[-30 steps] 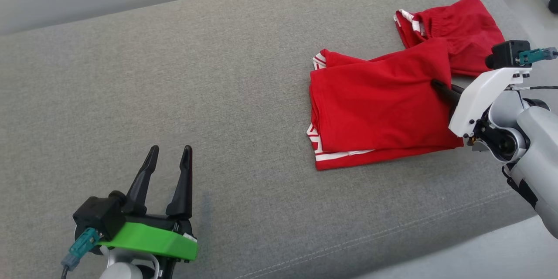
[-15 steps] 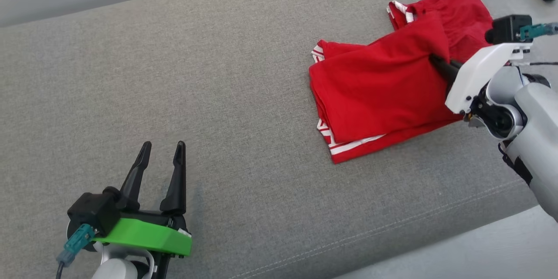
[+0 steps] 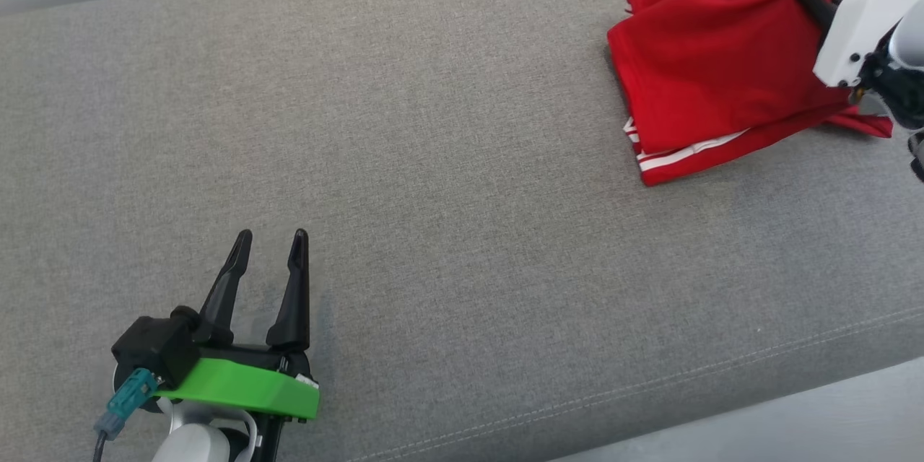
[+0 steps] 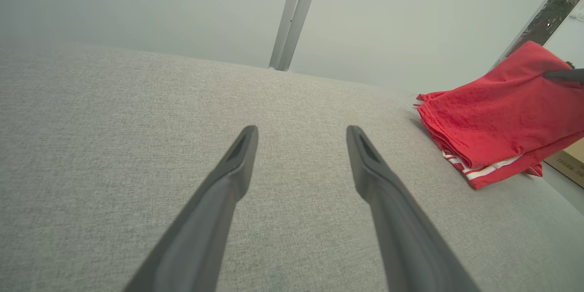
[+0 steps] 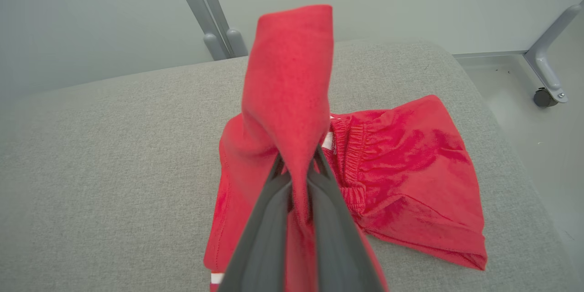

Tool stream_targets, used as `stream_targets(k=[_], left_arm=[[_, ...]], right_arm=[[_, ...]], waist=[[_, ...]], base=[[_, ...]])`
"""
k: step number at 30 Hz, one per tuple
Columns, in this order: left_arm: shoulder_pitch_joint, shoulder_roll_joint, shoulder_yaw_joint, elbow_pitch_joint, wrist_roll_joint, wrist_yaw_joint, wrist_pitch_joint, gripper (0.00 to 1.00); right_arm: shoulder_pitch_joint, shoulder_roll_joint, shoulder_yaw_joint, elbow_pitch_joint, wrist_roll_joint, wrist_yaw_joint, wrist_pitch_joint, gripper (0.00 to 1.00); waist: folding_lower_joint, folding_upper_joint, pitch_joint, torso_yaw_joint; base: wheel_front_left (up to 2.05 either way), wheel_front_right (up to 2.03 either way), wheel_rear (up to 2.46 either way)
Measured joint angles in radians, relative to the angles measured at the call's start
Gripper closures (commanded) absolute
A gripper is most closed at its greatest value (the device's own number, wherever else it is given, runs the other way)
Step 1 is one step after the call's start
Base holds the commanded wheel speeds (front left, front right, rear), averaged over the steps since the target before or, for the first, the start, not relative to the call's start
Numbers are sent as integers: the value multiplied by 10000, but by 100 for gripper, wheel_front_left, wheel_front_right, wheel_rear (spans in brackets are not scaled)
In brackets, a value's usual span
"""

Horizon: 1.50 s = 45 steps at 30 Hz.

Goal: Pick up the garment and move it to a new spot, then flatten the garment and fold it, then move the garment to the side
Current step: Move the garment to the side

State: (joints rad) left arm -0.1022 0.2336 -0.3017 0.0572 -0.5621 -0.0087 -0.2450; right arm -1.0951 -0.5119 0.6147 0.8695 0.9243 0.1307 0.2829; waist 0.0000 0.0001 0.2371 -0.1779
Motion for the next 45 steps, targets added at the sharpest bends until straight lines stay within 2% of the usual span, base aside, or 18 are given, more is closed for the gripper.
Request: stream_targets(k=[8, 16, 27, 28, 29, 30, 31, 32, 33, 38, 45], left_arm=[[-40, 94, 81, -79, -2, -15, -25, 0], [-296, 291, 10, -297, 69, -13, 157, 0], [-605, 619, -272, -564, 280, -48, 606, 0], [-605, 654, -280, -581, 282, -50, 648, 0], [-603, 675, -297, -596, 297, -54, 683, 0], [-603, 694, -316, -631, 318, -56, 698, 0], [-598, 723, -336, -665, 332, -56, 755, 0], [-584, 759, -347, -709, 351, -54, 779, 0], [-570, 800, -362, -761, 353, -44, 828, 0], [-506, 980, -343, -1032, 382, 15, 980, 0], [-494, 1072, -374, -1281, 426, 105, 1131, 0]], right_arm=[[-579, -934, -313, -21, -242, 0, 414, 100], [-940, -1544, -562, 414, -861, 0, 397, 100], [-1081, -2010, -1024, 2353, -2353, 2, -1262, 100], [-1092, -1994, -1095, 2545, -2445, 2, -1455, 91], [-1096, -1969, -1141, 2732, -2525, 2, -1638, 91], [-1096, -1933, -1166, 2926, -2625, 2, -1799, 55], [-1096, -1898, -1189, 3103, -2711, 2, -1950, 55], [-1097, -1858, -1218, 3256, -2784, 2, -2104, 33], [-1097, -1825, -1229, 3409, -2871, 2, -2249, 0], [-1147, -1825, -1254, 3969, -3630, 2, -3001, 0], [-1159, -2059, -1685, 4174, -4567, 2, -3526, 0]], waist=[[0, 0, 363, 187], [0, 0, 862, 351], [0, 0, 1706, 898], [0, 0, 1763, 964], [0, 0, 1814, 1028], [0, 0, 1865, 1086], [0, 0, 1912, 1137], [0, 0, 1958, 1177], [0, 0, 2004, 1210], [0, 0, 2197, 1245], [0, 0, 2273, 1076]], base=[[0, 0, 0], [0, 0, 0], [0, 0, 0], [0, 0, 0], [0, 0, 0], [0, 0, 0], [0, 0, 0], [0, 0, 0], [0, 0, 0], [0, 0, 0], [0, 0, 0]])
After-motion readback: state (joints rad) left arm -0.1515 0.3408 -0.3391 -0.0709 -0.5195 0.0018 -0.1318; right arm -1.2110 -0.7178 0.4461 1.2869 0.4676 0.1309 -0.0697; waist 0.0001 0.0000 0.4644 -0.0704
